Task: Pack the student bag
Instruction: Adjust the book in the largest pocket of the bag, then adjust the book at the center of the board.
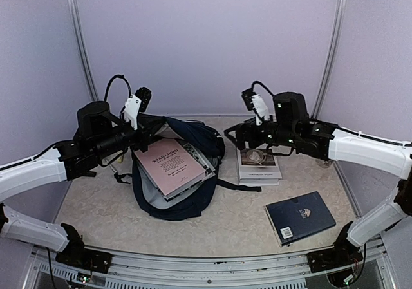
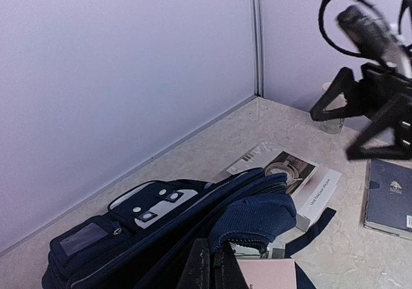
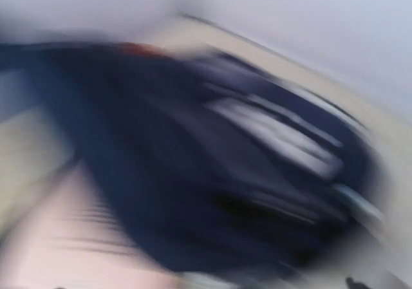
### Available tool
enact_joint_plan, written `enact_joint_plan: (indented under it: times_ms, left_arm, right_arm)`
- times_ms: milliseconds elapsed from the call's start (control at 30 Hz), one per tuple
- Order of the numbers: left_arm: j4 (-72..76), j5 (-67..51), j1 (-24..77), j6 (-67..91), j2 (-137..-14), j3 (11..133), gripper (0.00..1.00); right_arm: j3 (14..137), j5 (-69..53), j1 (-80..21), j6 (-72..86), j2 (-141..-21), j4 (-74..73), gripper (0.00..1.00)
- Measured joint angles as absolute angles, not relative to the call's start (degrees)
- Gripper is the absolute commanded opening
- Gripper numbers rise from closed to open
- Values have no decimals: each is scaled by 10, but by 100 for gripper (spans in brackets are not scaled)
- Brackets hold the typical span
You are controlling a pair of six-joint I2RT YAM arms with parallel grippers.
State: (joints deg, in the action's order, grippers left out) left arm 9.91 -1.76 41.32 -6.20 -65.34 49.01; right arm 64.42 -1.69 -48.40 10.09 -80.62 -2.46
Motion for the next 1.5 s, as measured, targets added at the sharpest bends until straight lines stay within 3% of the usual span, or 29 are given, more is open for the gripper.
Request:
enact_joint_plan:
  times_ms: [167,500,700,900,1067,1500]
  left_arm:
    - [99,-15,413,-62,-653,490,0]
    - [100,-15,413,-62,-659,493,0]
    - [100,-15,413,-62,-662,493,0]
    - [100,-15,413,-63,-663,493,0]
    - [100,-15,413,-63,-664,496,0]
    - [100,-15,413,-63,-665,498,0]
  right_arm:
    - [538,3,-286,241,-803,-84,91]
    - [452,-134,-133,289,-865,-96,87]
    - [455,-244,-126,286,-956,-44,64]
    - [465,-313,-126,310,-991,7,25]
    - [464,-342,-125,327,-1000,43,1]
    - [462,-375,-125,337,-962,53,0]
